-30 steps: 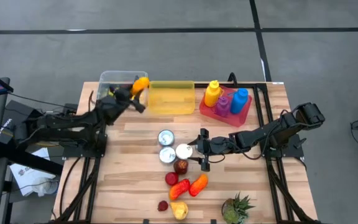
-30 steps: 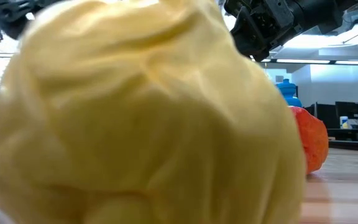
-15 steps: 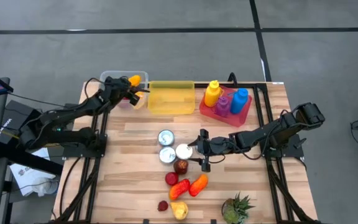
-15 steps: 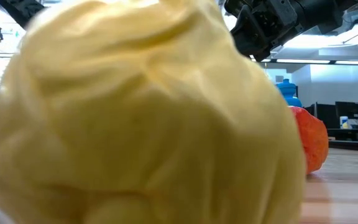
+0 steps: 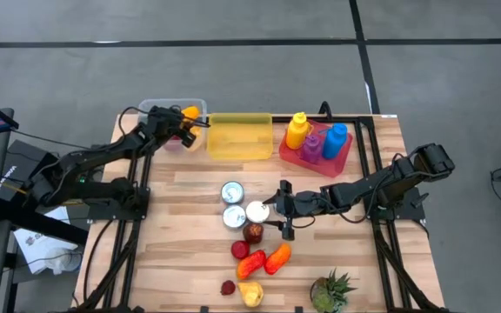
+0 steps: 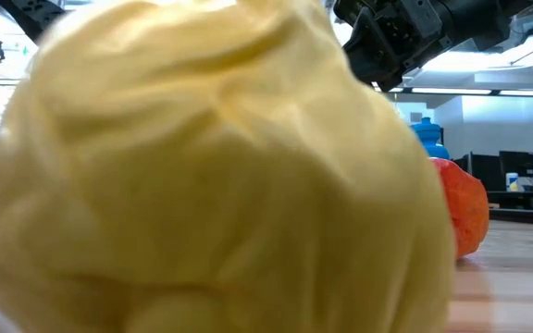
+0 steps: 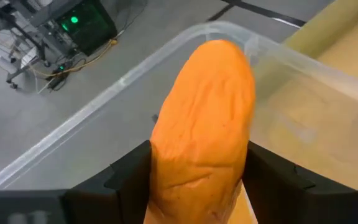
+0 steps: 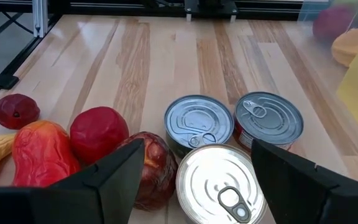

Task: Pick & Place Food Item
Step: Put the yellow mango into the transparent bin, then put the dark red apple into the transparent bin

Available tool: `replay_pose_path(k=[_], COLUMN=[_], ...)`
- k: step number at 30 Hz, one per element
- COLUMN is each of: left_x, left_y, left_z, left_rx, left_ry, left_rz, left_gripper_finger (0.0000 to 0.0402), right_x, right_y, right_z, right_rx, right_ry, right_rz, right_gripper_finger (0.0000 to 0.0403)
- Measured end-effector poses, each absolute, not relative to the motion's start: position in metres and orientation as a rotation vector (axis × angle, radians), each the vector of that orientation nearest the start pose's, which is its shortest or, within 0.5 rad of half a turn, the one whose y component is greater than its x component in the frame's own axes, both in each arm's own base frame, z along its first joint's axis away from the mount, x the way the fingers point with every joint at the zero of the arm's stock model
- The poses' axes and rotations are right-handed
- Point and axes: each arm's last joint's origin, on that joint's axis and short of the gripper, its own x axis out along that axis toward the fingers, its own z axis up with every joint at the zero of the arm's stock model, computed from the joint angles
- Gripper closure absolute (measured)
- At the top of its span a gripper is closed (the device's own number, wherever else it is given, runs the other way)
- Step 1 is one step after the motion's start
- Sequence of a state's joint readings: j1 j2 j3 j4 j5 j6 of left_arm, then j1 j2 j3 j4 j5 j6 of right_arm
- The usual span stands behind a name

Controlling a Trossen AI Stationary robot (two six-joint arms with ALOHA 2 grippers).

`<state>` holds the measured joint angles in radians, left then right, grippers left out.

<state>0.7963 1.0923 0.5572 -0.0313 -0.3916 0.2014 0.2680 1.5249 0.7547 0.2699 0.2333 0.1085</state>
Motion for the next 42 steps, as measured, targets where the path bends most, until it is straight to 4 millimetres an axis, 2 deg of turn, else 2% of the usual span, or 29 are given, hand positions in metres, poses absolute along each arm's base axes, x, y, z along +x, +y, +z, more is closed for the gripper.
replay_pose_path(k=[14,22,26,30,33,37,42], left_x=[0.138,0.141,0.149,0.155,0.162,0.173,0.183], left_y=[0.156,0.151,0.138,0.116,0.097,0.072,0.041], left_z=[0.229,0.233,0.248,0.268,0.275,0.277,0.264], left_rx=[0.094,0.05,0.019,-0.042,-0.078,-0.079,-0.044], left_ry=[0.638,0.57,0.4,0.198,0.126,0.122,0.145], left_rz=[1.072,1.032,0.812,0.473,0.222,0.01,-0.178], left_gripper_finger=[0.0124,0.0119,0.0119,0.0118,0.0118,0.0118,0.0112], right_x=[0.3,0.3,0.301,0.3,0.304,0.314,0.336], right_y=[0.075,0.075,0.073,0.07,0.069,0.072,0.082], right_z=[0.194,0.194,0.193,0.191,0.195,0.194,0.185], right_rx=[-0.021,-0.021,-0.029,-0.015,0.0,0.014,0.005], right_ry=[0.485,0.485,0.496,0.526,0.532,0.619,0.762], right_rz=[0.007,0.007,0.003,0.048,0.076,0.112,0.142], right_gripper_finger=[0.0117,0.0117,0.0116,0.0104,0.0085,0.0055,0.0036])
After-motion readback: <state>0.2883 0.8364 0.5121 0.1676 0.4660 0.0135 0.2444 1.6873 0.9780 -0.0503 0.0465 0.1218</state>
